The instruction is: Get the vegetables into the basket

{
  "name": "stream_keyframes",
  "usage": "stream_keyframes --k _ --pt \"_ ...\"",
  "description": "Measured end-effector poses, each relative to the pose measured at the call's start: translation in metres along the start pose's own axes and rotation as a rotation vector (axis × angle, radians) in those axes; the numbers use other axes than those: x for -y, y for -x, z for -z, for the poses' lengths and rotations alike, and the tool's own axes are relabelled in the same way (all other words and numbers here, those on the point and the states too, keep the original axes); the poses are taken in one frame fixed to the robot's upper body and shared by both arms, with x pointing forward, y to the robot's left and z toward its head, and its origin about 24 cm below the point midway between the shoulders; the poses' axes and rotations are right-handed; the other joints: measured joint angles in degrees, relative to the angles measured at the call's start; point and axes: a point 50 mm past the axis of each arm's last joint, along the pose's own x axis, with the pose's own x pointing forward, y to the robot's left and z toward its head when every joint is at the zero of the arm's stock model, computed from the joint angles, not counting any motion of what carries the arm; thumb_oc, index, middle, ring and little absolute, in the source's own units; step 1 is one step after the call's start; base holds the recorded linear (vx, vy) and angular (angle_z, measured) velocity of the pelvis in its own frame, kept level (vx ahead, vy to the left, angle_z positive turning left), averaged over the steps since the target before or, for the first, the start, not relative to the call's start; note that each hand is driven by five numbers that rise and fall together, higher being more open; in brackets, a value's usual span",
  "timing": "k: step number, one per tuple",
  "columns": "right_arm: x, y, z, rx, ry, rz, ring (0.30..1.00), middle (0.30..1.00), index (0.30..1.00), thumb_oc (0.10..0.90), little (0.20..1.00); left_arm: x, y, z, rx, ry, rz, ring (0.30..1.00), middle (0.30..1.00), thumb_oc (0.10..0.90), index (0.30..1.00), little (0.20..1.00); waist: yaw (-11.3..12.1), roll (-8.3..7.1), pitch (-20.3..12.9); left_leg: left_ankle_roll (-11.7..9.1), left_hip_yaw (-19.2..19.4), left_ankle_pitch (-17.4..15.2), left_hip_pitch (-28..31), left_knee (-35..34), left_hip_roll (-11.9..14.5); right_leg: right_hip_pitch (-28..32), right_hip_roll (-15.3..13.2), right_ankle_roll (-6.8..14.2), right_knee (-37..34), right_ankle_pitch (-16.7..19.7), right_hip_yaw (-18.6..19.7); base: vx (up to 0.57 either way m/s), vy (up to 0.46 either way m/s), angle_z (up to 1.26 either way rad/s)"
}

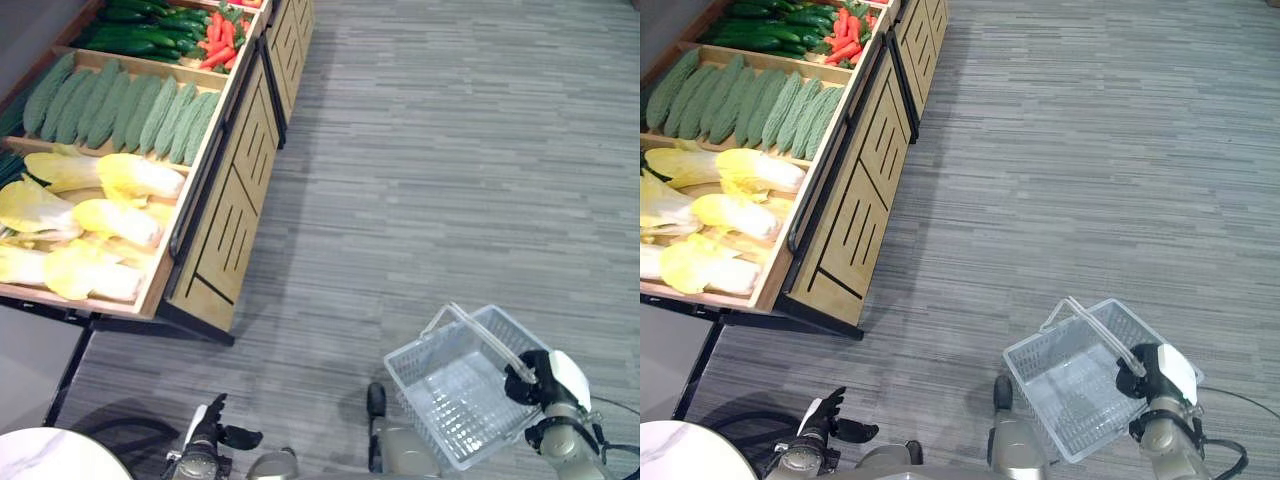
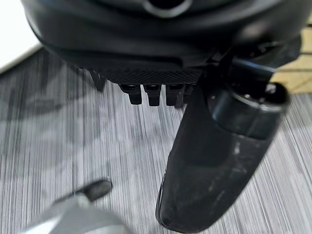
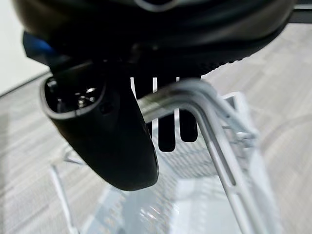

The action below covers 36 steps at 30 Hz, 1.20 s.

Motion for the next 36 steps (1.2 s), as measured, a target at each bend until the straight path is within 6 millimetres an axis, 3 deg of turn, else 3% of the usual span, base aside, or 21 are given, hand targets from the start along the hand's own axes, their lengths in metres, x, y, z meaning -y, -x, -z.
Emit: stream_keyframes --k 3,4,6,9,10,12,13,15,16,17,19,20,22,27,29,30,31,33,34,35,36 --pt "0.013 -0.005 0.001 0.012 0.025 0.027 0.3 0.3 0.3 0.4 0.3 0.0 0.0 0.001 -0.008 -0.001 -0.001 1.0 1.0 0.9 1.0 1.0 0.02 -0.4 0.2 -2.03 -2.79 1.43 -3.92 7.6 0.73 0.87 0.83 -2.0 0.39 -1.54 -1.21 0.09 -0.236 0.2" --pt "0.015 0.0 0.009 -0.008 0.033 0.03 0.3 0.3 0.3 0.4 0.3 -0.003 -0.003 -0.008 0.018 0.005 -0.013 1.0 1.0 0.9 1.0 1.0 0.28 -1.51 0.71 -4.98 -3.84 4.01 -8.63 15.42 0.38 1.85 0.07 -3.06 0.4 -2.27 -2.74 0.09 -0.217 0.53" --pt "0.015 0.004 0.015 -0.023 0.04 0.024 0.3 0.3 0.3 0.4 0.3 -0.008 -0.006 -0.017 0.047 -0.001 -0.027 1.0 1.0 0.9 1.0 1.0 0.1 -2.77 1.26 -5.38 -1.26 5.11 -12.36 22.1 0.84 2.99 -0.66 -3.85 0.33 -2.82 -3.89 0.1 -0.133 0.43" --pt "0.013 0.007 0.017 -0.033 0.035 0.029 0.3 0.3 0.3 0.4 0.3 -0.007 -0.007 -0.025 0.073 -0.009 -0.023 1.0 1.0 0.9 1.0 1.0 -0.4 -2.9 1.47 -5.1 4.11 3.68 -14.99 21.17 1.74 4.14 -0.27 -5.55 -0.31 -4.12 -5.18 0.12 -0.044 0.29" --pt "0.01 0.013 0.024 -0.049 0.045 0.013 0.3 0.3 0.3 0.4 0.3 -0.005 -0.008 -0.03 0.087 -0.023 -0.015 1.0 1.0 0.9 1.0 1.0 0.0 -3.1 1.61 -4.64 7.67 3.01 -16.04 17.1 2.16 4.71 0.08 -5.61 -1.34 -3.96 -5.89 0.18 0.007 0.37" --pt "0.008 0.013 0.024 -0.054 0.041 0.013 0.3 0.3 0.3 0.4 0.3 -0.004 -0.009 -0.034 0.103 -0.039 -0.01 1.0 1.0 0.9 1.0 1.0 0.95 -3.31 1.74 -3.76 7.99 3.25 -17.25 3.94 -0.03 4.45 0.71 -4.18 -2.72 -4.0 -5.8 0.22 0.048 0.05" --pt "0.006 0.011 0.021 -0.054 0.031 0.016 0.3 0.3 0.3 0.4 0.3 -0.004 -0.009 -0.037 0.111 -0.027 -0.01 1.0 1.0 0.9 1.0 1.0 1.13 -3.13 1.96 -1.68 8.48 5.05 -18.51 -0.73 -0.61 4.53 1.47 -3.99 -2.75 -4.13 -5.83 0.31 0.063 -0.16" --pt "-0.001 0.008 0.015 -0.056 0.01 0.019 0.3 0.3 0.3 0.4 0.3 -0.004 -0.01 -0.039 0.116 -0.029 -0.01 1.0 1.0 0.9 1.0 1.0 2.73 -3.01 1.89 -1.92 7.1 7.91 -18.61 -11.14 -1.83 4.73 2.58 -3.49 -2.92 -5.41 -4.54 0.33 0.057 -0.36" --pt "-0.008 0.007 0.012 -0.057 0.003 0.002 0.3 0.3 0.3 0.4 0.3 -0.004 -0.011 -0.043 0.122 -0.013 -0.015 1.0 1.0 0.9 1.0 1.0 3.7 -2.45 2.19 -2.12 6.06 11.96 -20.52 -13.75 -1.76 6.62 4.27 -4.7 -2.94 -6.25 -3.8 0.44 0.11 -0.43" --pt "-0.009 0.008 0.012 -0.056 0.005 -0.004 0.3 0.3 0.3 0.4 0.3 -0.004 -0.012 -0.045 0.127 -0.019 -0.013 1.0 1.0 0.9 1.0 1.0 3.94 -2.3 2.15 -2.12 6.06 12.73 -20.7 -13.75 -1.87 7.65 4.61 -5.33 -2.94 -6.74 -3.8 0.44 0.153 -0.66" --pt "-0.024 0.024 0.019 -0.064 -0.001 -0.053 0.3 0.3 0.3 0.4 0.3 -0.003 -0.008 -0.028 0.075 -0.041 -0.008 1.0 1.0 0.9 1.0 1.0 4.25 -2.9 1.44 3.78 9.51 14.01 -15.19 -12.88 -3.49 14.22 4.16 -2.18 -2.55 -10.7 -0.97 0.47 0.305 -0.48" --pt "-0.031 0.031 0.023 -0.086 -0.007 -0.074 0.3 0.3 0.3 0.4 0.3 -0.007 -0.009 -0.025 0.061 -0.041 -0.024 1.0 1.0 0.9 1.0 1.0 4.2 -4.64 0.47 6.54 10.97 13.8 -14.92 -13.18 -5.46 14.39 2.06 -0.91 -2.48 -11.47 -0.66 0.36 0.295 -0.2" --pt "-0.038 0.033 0.024 -0.108 -0.02 -0.087 0.3 0.3 0.3 0.4 0.3 -0.01 -0.009 -0.024 0.045 -0.033 -0.041 1.0 1.0 0.9 1.0 1.0 3.9 -5.22 0.16 10.68 12.78 12.17 -13.25 -13.18 -7.35 12.97 -0.36 1.25 1.18 -12.8 1.18 0.19 0.197 -0.3" --pt "-0.048 0.024 0.001 -0.039 -0.04 -0.107 0.3 0.3 0.3 0.4 0.3 -0.034 -0.01 -0.029 0.078 -0.109 -0.086 1.0 1.0 0.9 1.0 1.0 4.14 -5.81 0.09 13.34 12.9 10.21 -11.96 -13.09 -8.19 8.89 -2.43 7.08 7.91 -9.84 3.19 0.11 0.16 -0.34" --pt "-0.048 0.006 -0.03 0.046 -0.058 -0.098 0.3 0.3 0.3 0.4 0.3 -0.057 -0.012 -0.04 0.116 -0.132 -0.142 1.0 1.0 0.9 1.0 1.0 5.68 -7.21 0.68 13.7 13.57 9.85 -11.13 -10.54 -7.75 4.7 -3.15 9.56 17.53 -8.02 3.91 0.16 0.217 -0.55" --pt "-0.048 0.004 -0.034 0.055 -0.063 -0.097 0.3 0.3 0.3 0.4 0.3 -0.06 -0.012 -0.041 0.12 -0.135 -0.149 1.0 1.0 0.9 1.0 1.0 6.04 -7.39 0.75 14.04 14.18 9.45 -10.96 -9.35 -7.55 3.79 -3.2 9.87 20.4 -7.22 3.9 0.16 0.165 -0.16" --pt "-0.046 0.003 -0.034 0.063 -0.06 -0.091 0.3 0.3 0.3 0.4 0.3 -0.061 -0.012 -0.043 0.13 -0.135 -0.15 1.0 1.0 0.9 1.0 1.0 6.03 -7.1 0.77 14.42 15.28 9.1 -8.81 -9.36 -7.26 1.19 -3.24 11.01 28.31 -6.86 3.63 0.14 0.079 0.11" --pt "-0.043 0.003 -0.033 0.072 -0.05 -0.081 0.3 0.3 0.3 0.4 0.3 -0.063 -0.012 -0.046 0.141 -0.124 -0.158 1.0 1.0 0.9 1.0 1.0 6.26 -6.93 0.69 17.1 14.05 6.0 -7.08 -10.38 -6.96 -2.45 -3.72 11.79 33.49 -11.17 3.28 0.17 0.038 0.2" --pt "-0.035 -0.001 -0.038 0.118 -0.018 -0.06 0.3 0.3 0.3 0.4 0.3 -0.065 -0.013 -0.049 0.144 -0.115 -0.164 1.0 1.0 0.9 1.0 1.0 5.44 -6.89 0.96 15.34 11.96 3.5 -6.84 -11.16 -7.08 -5.64 -5.14 10.89 32.6 -13.81 2.31 0.22 -0.031 0.31" --pt "-0.033 -0.002 -0.038 0.122 -0.006 -0.057 0.3 0.3 0.3 0.4 0.3 -0.065 -0.014 -0.052 0.148 -0.112 -0.163 1.0 1.0 0.9 1.0 1.0 5.22 -7.19 1.3 15.13 11.25 3.4 -6.78 -11.63 -7.52 -7.4 -6.16 10.04 30.59 -14.51 2.41 0.31 -0.086 0.39" --pt "-0.03 -0.004 -0.038 0.124 0.018 -0.053 0.3 0.3 0.3 0.4 0.3 -0.06 -0.015 -0.055 0.149 -0.096 -0.151 1.0 1.0 0.9 1.0 1.0 4.86 -6.39 2.0 14.43 10.22 3.03 -6.68 -11.72 -7.28 -8.79 -6.53 9.32 26.26 -14.74 2.29 0.25 -0.117 0.39"
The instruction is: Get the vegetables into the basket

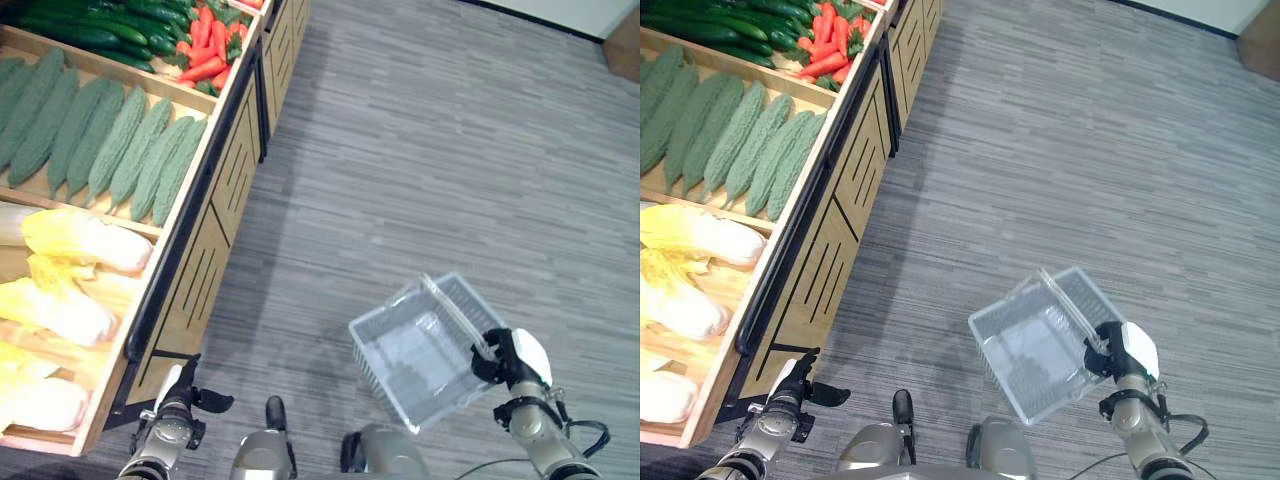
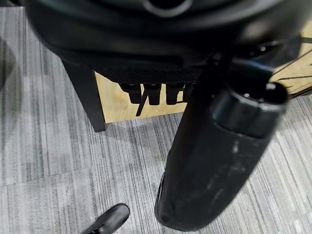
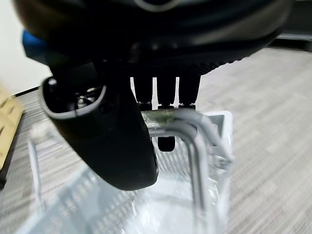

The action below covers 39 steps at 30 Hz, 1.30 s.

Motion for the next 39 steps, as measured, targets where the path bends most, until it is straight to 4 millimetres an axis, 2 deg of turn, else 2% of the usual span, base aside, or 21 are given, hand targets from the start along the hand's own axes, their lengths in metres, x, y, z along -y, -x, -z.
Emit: stream_keyframes --k 2,3,5,7,8,9,10,12,15,17,20,21,23,24,25,27,30,32,33,34,39 --pt "0.002 0.001 0.004 -0.007 0.017 -0.001 0.3 0.3 0.3 0.4 0.3 0.016 0.002 0.004 -0.031 0.02 0.035 1.0 1.0 0.9 1.0 1.0 -1.94 2.52 1.28 -0.82 -2.98 -0.42 1.18 -0.06 0.92 0.55 -0.21 0.09 -13.96 2.77 2.58 0.33 -0.167 0.65" --pt "0.0 0.004 0.007 -0.016 0.019 -0.009 0.3 0.3 0.3 0.4 0.3 0.021 0.004 0.008 -0.051 0.022 0.047 1.0 1.0 0.9 1.0 1.0 -2.58 2.69 1.35 -2.14 -4.38 -0.72 2.06 -0.09 0.84 0.61 -1.58 0.3 -19.62 5.71 3.88 0.29 -0.16 0.71" --pt "-0.006 0.013 0.018 -0.05 0.032 -0.035 0.3 0.3 0.3 0.4 0.3 0.028 0.009 0.02 -0.086 0.023 0.065 1.0 1.0 0.9 1.0 1.0 -2.67 2.26 1.38 -4.29 -6.77 -2.09 3.74 0.13 0.46 0.26 -4.11 0.41 -25.16 9.53 7.72 0.28 -0.154 0.67" --pt "-0.012 0.024 0.029 -0.087 0.044 -0.063 0.3 0.3 0.3 0.4 0.3 0.028 0.015 0.034 -0.122 0.015 0.07 1.0 1.0 0.9 1.0 1.0 -3.07 1.63 1.12 -6.95 -9.33 -2.92 5.29 0.02 0.81 1.87 -5.3 0.27 -27.54 10.3 8.79 0.21 -0.117 0.75" --pt "-0.015 0.03 0.035 -0.109 0.049 -0.078 0.3 0.3 0.3 0.4 0.3 0.027 0.018 0.042 -0.147 0.013 0.066 1.0 1.0 0.9 1.0 1.0 -3.4 1.17 0.83 -8.57 -10.71 -3.65 6.02 -0.21 1.46 3.21 -5.17 1.38 -27.91 12.23 8.97 0.24 -0.193 0.82" --pt "-0.011 0.029 0.042 -0.147 0.07 -0.072 0.3 0.3 0.3 0.4 0.3 0.037 0.027 0.056 -0.198 0.017 0.091 1.0 1.0 0.9 1.0 1.0 -4.14 3.3 0.11 -9.92 -10.84 -4.51 6.21 0.28 4.67 3.53 -1.98 1.1 -26.15 13.62 7.18 0.23 -0.193 0.64" --pt "-0.006 0.027 0.044 -0.155 0.077 -0.058 0.3 0.3 0.3 0.4 0.3 0.044 0.032 0.062 -0.215 0.026 0.108 1.0 1.0 0.9 1.0 1.0 -4.1 4.77 0.1 -10.2 -11.12 -3.31 6.07 1.46 5.94 4.01 -0.31 0.8 -25.4 13.61 7.0 0.21 -0.217 0.57" --pt "0.001 0.026 0.05 -0.176 0.094 -0.046 0.3 0.3 0.3 0.4 0.3 0.055 0.034 0.06 -0.218 0.041 0.133 1.0 1.0 0.9 1.0 1.0 -4.98 5.12 0.05 -11.22 -10.65 -3.24 5.31 3.64 6.58 5.55 0.08 -0.83 -25.51 14.51 5.32 0.16 -0.202 0.44" --pt "0.015 0.02 0.051 -0.161 0.122 -0.023 0.3 0.3 0.3 0.4 0.3 0.055 0.036 0.062 -0.222 0.08 0.112 1.0 1.0 0.9 1.0 1.0 -4.84 6.5 -0.62 -13.52 -12.3 0.54 4.69 5.17 9.39 8.78 3.01 -2.79 -25.84 12.63 1.31 0.19 -0.357 0.52" --pt "0.026 0.016 0.052 -0.145 0.146 -0.011 0.3 0.3 0.3 0.4 0.3 0.05 0.029 0.051 -0.187 0.082 0.099 1.0 1.0 0.9 1.0 1.0 -4.7 6.62 -0.97 -14.94 -16.4 2.16 1.25 7.48 11.04 8.75 4.17 -4.44 -26.17 11.93 -0.76 0.09 -0.375 0.76" --pt "0.032 0.015 0.054 -0.145 0.134 0.016 0.3 0.3 0.3 0.4 0.3 0.051 0.023 0.038 -0.162 0.097 0.09 1.0 1.0 0.9 1.0 1.0 -4.8 6.88 -0.95 -17.28 -16.18 5.49 -5.25 13.04 10.7 9.53 4.36 -5.95 -25.52 10.91 -4.69 -0.02 -0.205 1.03" --pt "0.031 0.026 0.065 -0.182 0.14 0.003 0.3 0.3 0.3 0.4 0.3 0.048 0.014 0.02 -0.102 0.077 0.087 1.0 1.0 0.9 1.0 1.0 -6.1 5.2 -0.26 -17.45 -12.57 9.66 -8.03 14.05 9.74 10.02 2.27 -7.66 -26.17 9.74 -7.1 -0.05 -0.15 1.86" --pt "0.031 0.026 0.067 -0.19 0.139 0.005 0.3 0.3 0.3 0.4 0.3 0.051 0.013 0.011 -0.064 0.071 0.106 1.0 1.0 0.9 1.0 1.0 -4.15 5.08 -0.18 -15.68 -1.17 9.82 -6.96 14.65 10.94 11.04 1.99 -9.05 -26.45 9.53 -9.93 0.02 -0.157 1.22" --pt "0.028 0.028 0.067 -0.203 0.104 0.019 0.3 0.3 0.3 0.4 0.3 0.054 0.013 0.011 -0.076 0.048 0.122 1.0 1.0 0.9 1.0 1.0 -6.28 5.12 -0.2 -15.51 7.54 9.26 -7.44 15.15 12.36 13.3 1.7 -9.21 -28.53 9.56 -14.19 0.02 -0.037 1.4" --pt "0.023 0.034 0.072 -0.236 0.074 0.022 0.3 0.3 0.3 0.4 0.3 0.056 0.012 0.006 -0.068 0.052 0.13 1.0 1.0 0.9 1.0 1.0 -7.07 5.07 -0.17 -15.72 13.18 8.22 -7.56 13.64 12.78 14.07 1.63 -9.34 -29.23 9.2 -16.62 0.05 -0.011 1.52" --pt "0.016 0.036 0.071 -0.252 0.041 0.02 0.3 0.3 0.3 0.4 0.3 0.06 0.012 0.003 -0.053 0.035 0.147 1.0 1.0 0.9 1.0 1.0 -5.07 4.94 -0.14 -15.45 17.68 6.96 -7.2 8.38 12.4 12.78 2.44 -9.21 -29.12 9.14 -17.82 0.14 0.029 0.78" --pt "0.008 0.038 0.069 -0.259 0.022 0.009 0.3 0.3 0.3 0.4 0.3 0.06 0.014 0.012 -0.092 0.02 0.15 1.0 1.0 0.9 1.0 1.0 -5.69 5.15 -0.27 -15.58 18.36 7.16 -6.39 4.15 12.24 13.78 3.05 -8.57 -29.2 8.97 -20.85 0.11 0.084 0.48" --pt "0.011 0.033 0.062 -0.229 0.011 0.024 0.3 0.3 0.3 0.4 0.3 0.062 0.018 0.022 -0.12 0.013 0.151 1.0 1.0 0.9 1.0 1.0 -5.11 5.97 -0.88 -14.87 16.02 6.67 -4.72 2.51 11.72 14.71 3.51 -7.08 -28.93 8.95 -20.97 0.17 0.161 0.07" --pt "0.01 0.031 0.06 -0.22 0.004 0.026 0.3 0.3 0.3 0.4 0.3 0.06 0.018 0.023 -0.127 -0.007 0.15 1.0 1.0 0.9 1.0 1.0 -5.16 6.09 -1.44 -10.57 15.11 7.14 -3.57 0.82 10.24 14.96 2.75 -5.93 -28.22 9.04 -20.53 0.1 0.097 0.12" --pt "0.008 0.033 0.06 -0.216 -0.003 0.021 0.3 0.3 0.3 0.4 0.3 0.057 0.017 0.026 -0.134 -0.026 0.143 1.0 1.0 0.9 1.0 1.0 -5.05 5.33 -1.75 -9.49 15.14 6.2 -3.61 0.52 8.98 14.95 1.46 -5.09 -27.6 8.89 -20.38 0.14 0.147 0.18" --pt "0.001 0.035 0.059 -0.219 -0.014 0.005 0.3 0.3 0.3 0.4 0.3 0.039 0.02 0.044 -0.186 -0.053 0.102 1.0 1.0 0.9 1.0 1.0 -4.74 3.42 -2.88 -7.3 15.22 4.74 -2.95 0.94 5.05 14.23 -2.57 -3.93 -24.97 9.03 -16.53 0.1 0.142 0.13"
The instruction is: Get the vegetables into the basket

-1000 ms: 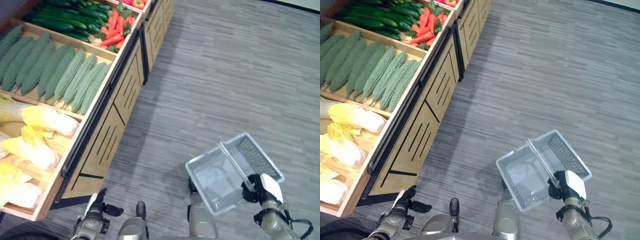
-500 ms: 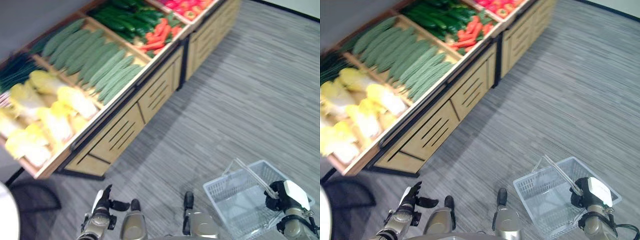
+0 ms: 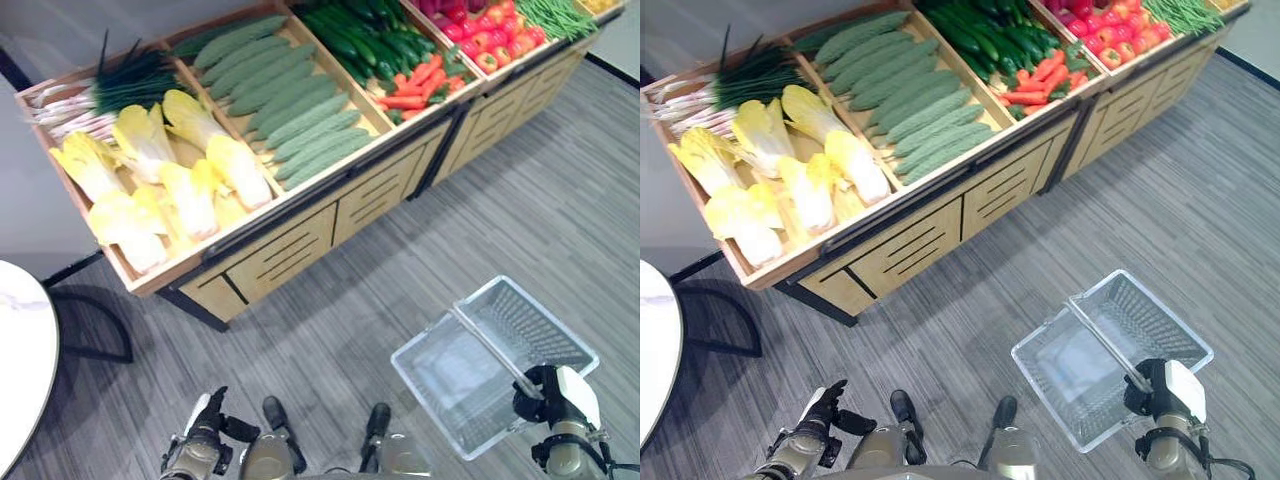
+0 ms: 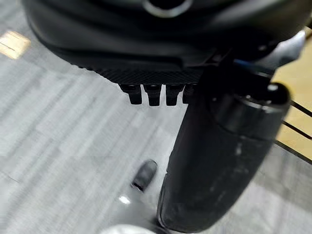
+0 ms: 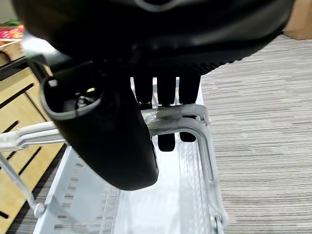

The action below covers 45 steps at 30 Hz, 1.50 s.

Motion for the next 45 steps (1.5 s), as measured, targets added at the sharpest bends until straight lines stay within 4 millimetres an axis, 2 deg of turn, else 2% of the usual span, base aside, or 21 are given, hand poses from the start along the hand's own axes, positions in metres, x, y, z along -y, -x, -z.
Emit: stream_keyframes --k 1,4,8,9,11,12,13,15,17,19,20,21,24,25,26,29,33,36,40,43,45 --pt "-0.004 0.0 -0.003 0.002 -0.011 -0.008 0.3 0.3 0.3 0.4 0.3 -0.011 -0.001 0.004 -0.012 0.004 -0.038 1.0 1.0 0.9 1.0 1.0 0.81 -0.63 0.2 0.69 0.04 -0.49 -0.2 0.08 -0.96 -0.41 -0.82 0.66 0.15 0.41 1.22 0.1 0.148 0.0" --pt "-0.014 -0.001 -0.01 0.015 -0.001 -0.043 0.3 0.3 0.3 0.4 0.3 -0.022 -0.001 0.008 -0.02 -0.009 -0.065 1.0 1.0 0.9 1.0 1.0 1.81 -1.54 0.08 1.04 0.19 -0.87 -0.34 0.09 -1.56 -0.69 -1.27 1.54 0.1 1.01 1.91 0.09 0.143 0.01" --pt "-0.015 -0.007 -0.021 0.03 -0.007 -0.043 0.3 0.3 0.3 0.4 0.3 -0.022 -0.002 0.002 0.005 -0.004 -0.066 1.0 1.0 0.9 1.0 1.0 2.7 -2.42 0.17 1.27 0.21 -2.15 -0.58 0.41 -2.41 -0.82 -1.6 2.58 0.92 1.66 2.21 0.06 0.171 -0.03" --pt "-0.014 -0.013 -0.027 0.042 0.003 -0.04 0.3 0.3 0.3 0.4 0.3 -0.019 -0.001 0.003 0.004 0.004 -0.058 1.0 1.0 0.9 1.0 1.0 2.62 -2.12 0.19 1.92 0.1 -3.03 -0.58 0.59 -1.48 -3.77 -2.32 3.4 6.18 1.12 2.85 0.03 0.147 -0.09" --pt "-0.011 -0.019 -0.037 0.066 -0.004 -0.025 0.3 0.3 0.3 0.4 0.3 -0.015 -0.001 0.0 0.015 0.015 -0.043 1.0 1.0 0.9 1.0 1.0 1.96 -1.95 0.19 1.84 -0.08 -3.86 0.83 -0.39 -1.59 -7.99 -3.94 3.7 17.01 0.82 5.67 0.07 0.154 -0.01" --pt "-0.01 -0.019 -0.038 0.069 -0.005 -0.021 0.3 0.3 0.3 0.4 0.3 -0.014 -0.001 -0.001 0.021 0.014 -0.039 1.0 1.0 0.9 1.0 1.0 1.72 -2.13 0.33 3.14 -0.39 -3.18 1.69 -0.86 -2.04 -10.6 -4.49 3.69 23.18 0.89 7.63 0.14 0.052 0.27" --pt "-0.008 -0.021 -0.041 0.076 -0.011 0.001 0.3 0.3 0.3 0.4 0.3 -0.016 -0.002 -0.005 0.036 0.015 -0.041 1.0 1.0 0.9 1.0 1.0 0.94 -2.26 0.88 4.55 -2.05 -2.95 3.77 -2.61 -3.08 -15.04 -4.33 4.95 31.2 -2.1 13.87 0.15 -0.015 0.42" --pt "-0.011 -0.018 -0.038 0.077 -0.004 -0.012 0.3 0.3 0.3 0.4 0.3 -0.021 -0.004 -0.011 0.054 0.002 -0.052 1.0 1.0 0.9 1.0 1.0 0.77 -2.63 0.93 4.14 -3.62 -3.37 3.7 -2.71 -3.85 -16.87 -3.91 5.26 27.64 -3.11 16.02 0.12 -0.08 0.53" --pt "-0.016 -0.013 -0.034 0.071 0.01 -0.037 0.3 0.3 0.3 0.4 0.3 -0.024 -0.005 -0.015 0.071 -0.008 -0.053 1.0 1.0 0.9 1.0 1.0 1.01 -3.1 1.0 4.55 -5.42 -2.92 3.53 -2.5 -4.72 -16.58 -3.34 5.23 18.13 -2.96 15.58 0.17 -0.177 0.55" --pt "-0.024 -0.007 -0.027 0.05 0.01 -0.058 0.3 0.3 0.3 0.4 0.3 -0.026 -0.006 -0.019 0.082 0.032 -0.05 1.0 1.0 0.9 1.0 1.0 0.74 -2.96 1.08 3.18 -8.19 -2.98 3.62 -2.38 -5.63 -15.3 -3.34 5.3 10.31 -2.22 16.52 0.16 -0.163 0.96" --pt "-0.036 0.001 -0.015 -0.003 0.014 -0.096 0.3 0.3 0.3 0.4 0.3 -0.027 -0.006 -0.019 0.081 0.062 -0.052 1.0 1.0 0.9 1.0 1.0 -0.61 -2.83 1.15 3.89 -12.57 -3.01 3.88 -2.36 -6.38 -11.38 -2.7 4.65 0.56 0.19 22.19 0.12 -0.166 1.3" --pt "-0.041 0.006 -0.009 -0.03 0.019 -0.117 0.3 0.3 0.3 0.4 0.3 -0.029 -0.006 -0.018 0.082 0.071 -0.058 1.0 1.0 0.9 1.0 1.0 -0.27 -2.84 1.19 4.1 -13.31 -2.74 4.14 -2.35 -6.4 -10.9 -2.78 4.07 -0.59 1.74 22.71 0.08 -0.112 1.21" --pt "-0.053 0.015 -0.001 -0.078 0.02 -0.152 0.3 0.3 0.3 0.4 0.3 -0.035 -0.004 -0.005 0.044 0.073 -0.071 1.0 1.0 0.9 1.0 1.0 -0.21 -3.55 1.31 1.79 -15.96 -3.22 5.73 -1.96 -6.97 -8.3 -3.12 3.16 -1.24 6.43 22.7 0.04 -0.154 0.55" --pt "-0.058 0.019 0.008 -0.119 0.032 -0.175 0.3 0.3 0.3 0.4 0.3 -0.036 -0.002 0.003 0.028 0.074 -0.078 1.0 1.0 0.9 1.0 1.0 0.7 -4.0 1.49 -0.18 -16.59 -3.5 7.14 -2.24 -6.85 -6.03 -3.26 4.47 -2.02 8.18 21.6 0.05 -0.226 0.45" --pt "-0.057 0.019 0.014 -0.158 0.05 -0.178 0.3 0.3 0.3 0.4 0.3 -0.031 0.0 0.01 0.008 0.078 -0.065 1.0 1.0 0.9 1.0 1.0 0.63 -2.56 0.86 -1.25 -16.77 -4.17 6.3 -2.24 -4.83 -5.16 -1.4 3.62 -3.88 8.52 20.64 0.07 -0.282 0.25" --pt "-0.048 0.021 0.037 -0.232 0.135 -0.213 0.3 0.3 0.3 0.4 0.3 -0.019 0.004 0.021 -0.033 0.106 -0.034 1.0 1.0 0.9 1.0 1.0 0.95 0.8 0.11 -3.65 -17.04 -3.15 6.88 -2.12 -0.02 -3.5 3.01 1.12 -4.06 6.88 17.34 0.04 -0.214 0.27" --pt "-0.039 0.021 0.046 -0.259 0.144 -0.194 0.3 0.3 0.3 0.4 0.3 -0.014 0.003 0.016 -0.026 0.157 -0.043 1.0 1.0 0.9 1.0 1.0 1.27 1.48 -0.35 -5.14 -16.36 -2.72 6.36 -1.05 2.65 -2.6 5.36 -0.46 -4.31 5.85 15.21 0.0 -0.176 0.22" --pt "-0.035 0.02 0.047 -0.266 0.136 -0.181 0.3 0.3 0.3 0.4 0.3 -0.013 0.002 0.011 -0.02 0.184 -0.072 1.0 1.0 0.9 1.0 1.0 1.54 1.6 -0.42 -5.89 -16.58 -2.61 6.28 -1.25 3.44 -2.26 6.04 -0.7 -4.33 5.4 14.34 0.0 -0.107 0.15" --pt "-0.043 0.033 0.057 -0.302 0.138 -0.189 0.3 0.3 0.3 0.4 0.3 -0.033 0.0 0.006 -0.04 0.302 -0.281 1.0 1.0 0.9 1.0 1.0 2.61 1.89 -1.08 -6.31 -17.62 -2.83 5.83 -1.78 3.94 -1.97 6.35 -0.66 -4.32 5.04 13.06 0.01 -0.074 0.15" --pt "-0.054 0.043 0.06 -0.319 0.149 -0.191 0.3 0.3 0.3 0.4 0.3 -0.06 0.004 0.019 -0.141 0.395 -0.549 1.0 1.0 0.9 1.0 1.0 2.64 2.15 -2.2 -6.28 -17.81 -2.67 5.79 -2.05 4.06 -1.95 6.41 -1.06 -4.27 4.78 12.69 0.06 -0.035 0.06" --pt "-0.06 0.051 0.063 -0.321 0.153 -0.204 0.3 0.3 0.3 0.4 0.3 -0.077 0.008 0.023 -0.198 0.519 -0.724 1.0 1.0 0.9 1.0 1.0 2.68 2.09 -3.14 -6.67 -17.8 -2.36 6.01 -2.16 4.01 -1.75 6.42 -0.76 -4.14 4.98 12.55 0.04 0.003 0.03"
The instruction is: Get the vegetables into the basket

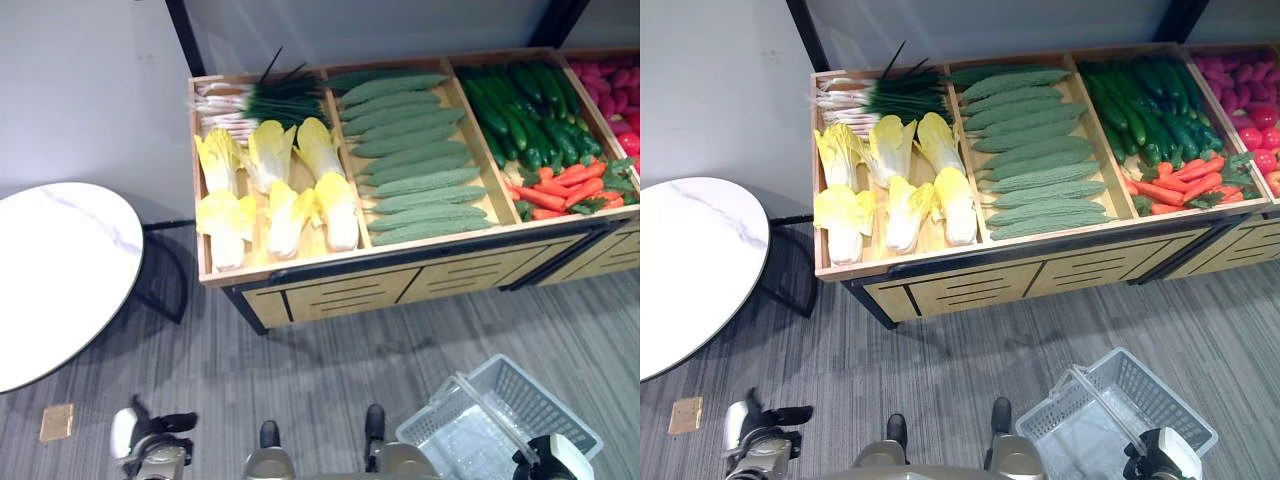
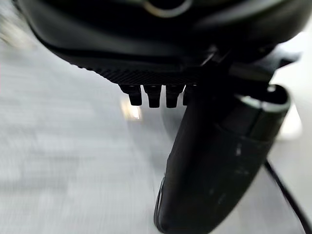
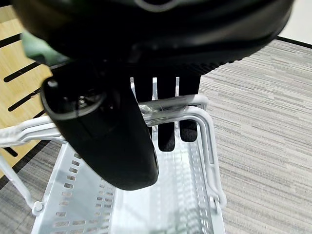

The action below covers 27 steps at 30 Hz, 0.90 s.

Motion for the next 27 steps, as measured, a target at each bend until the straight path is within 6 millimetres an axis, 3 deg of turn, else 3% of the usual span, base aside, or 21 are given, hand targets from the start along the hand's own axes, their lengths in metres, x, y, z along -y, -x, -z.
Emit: stream_keyframes --k 4,8,11,16,27 --pt "-0.003 0.004 0.006 0.003 0.018 -0.005 0.3 0.3 0.3 0.4 0.3 -0.021 -0.006 -0.04 0.165 0.133 -0.162 1.0 1.0 0.9 1.0 1.0 0.22 0.04 -0.73 0.04 -0.5 0.22 0.42 -0.16 -0.58 0.52 -0.62 -0.32 0.05 0.39 -0.49 0.04 0.016 0.09" --pt "-0.001 0.004 0.005 0.02 0.017 0.021 0.3 0.3 0.3 0.4 0.3 -0.043 0.018 -0.13 0.577 0.369 -0.225 1.0 1.0 0.9 1.0 1.0 0.63 -1.01 -1.15 0.22 -1.29 0.35 -0.01 -0.46 -1.27 0.81 -1.36 0.59 -0.14 0.02 -1.01 0.01 0.01 0.09" --pt "-0.002 0.005 0.004 0.037 0.018 0.022 0.3 0.3 0.3 0.4 0.3 -0.054 0.035 -0.168 0.758 0.416 -0.249 1.0 1.0 0.9 1.0 1.0 -0.19 -1.31 -1.26 0.41 -1.25 0.28 -0.04 -0.46 -1.57 0.65 -1.64 0.72 -0.18 0.08 -0.94 0.0 0.0 0.0" --pt "-0.001 0.004 0.0 0.055 0.013 0.024 0.3 0.3 0.3 0.4 0.3 -0.047 0.05 -0.199 0.884 0.372 -0.237 1.0 1.0 0.9 1.0 1.0 -1.52 -1.5 -1.23 0.68 -0.7 0.41 -0.51 -0.19 -1.86 -0.46 -1.78 0.75 -0.18 0.62 -0.25 -0.01 0.038 -0.08" --pt "0.007 -0.005 -0.026 0.128 0.004 0.031 0.3 0.3 0.3 0.4 0.3 0.017 0.116 -0.24 1.158 0.286 0.186 1.0 1.0 0.9 1.0 1.0 -4.74 -1.96 1.25 0.8 2.53 0.39 -1.45 -0.2 -2.01 -3.54 -1.65 0.62 -0.19 1.73 2.81 -0.02 0.008 -0.16"
